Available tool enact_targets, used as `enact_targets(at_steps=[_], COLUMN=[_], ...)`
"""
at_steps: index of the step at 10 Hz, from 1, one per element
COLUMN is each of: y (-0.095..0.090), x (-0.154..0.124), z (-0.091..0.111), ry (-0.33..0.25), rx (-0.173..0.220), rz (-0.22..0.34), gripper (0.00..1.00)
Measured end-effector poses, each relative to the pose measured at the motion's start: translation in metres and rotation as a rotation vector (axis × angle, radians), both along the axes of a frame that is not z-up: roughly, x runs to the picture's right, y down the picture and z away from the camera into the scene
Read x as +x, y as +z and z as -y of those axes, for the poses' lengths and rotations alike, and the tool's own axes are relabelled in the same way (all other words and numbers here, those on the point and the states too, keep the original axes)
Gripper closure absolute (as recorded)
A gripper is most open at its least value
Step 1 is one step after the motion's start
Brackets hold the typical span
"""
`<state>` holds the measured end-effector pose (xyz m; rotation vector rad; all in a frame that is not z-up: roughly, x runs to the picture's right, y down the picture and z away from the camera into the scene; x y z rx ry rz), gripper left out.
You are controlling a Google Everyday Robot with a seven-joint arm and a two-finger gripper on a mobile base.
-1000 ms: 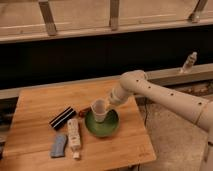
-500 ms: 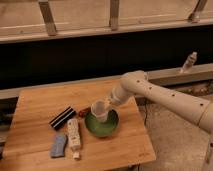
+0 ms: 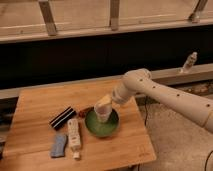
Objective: Place the ceramic cup in the ceramic bowl
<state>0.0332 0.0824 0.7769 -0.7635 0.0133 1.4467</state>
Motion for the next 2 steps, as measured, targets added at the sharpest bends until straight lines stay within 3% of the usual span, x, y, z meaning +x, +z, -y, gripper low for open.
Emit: enact_targets(at_steps=[2], y=[-0.032], x=[0.025], z=[0.019], ry=[0.045], rx=[0.068], rz=[-0.041], gripper=[0.2])
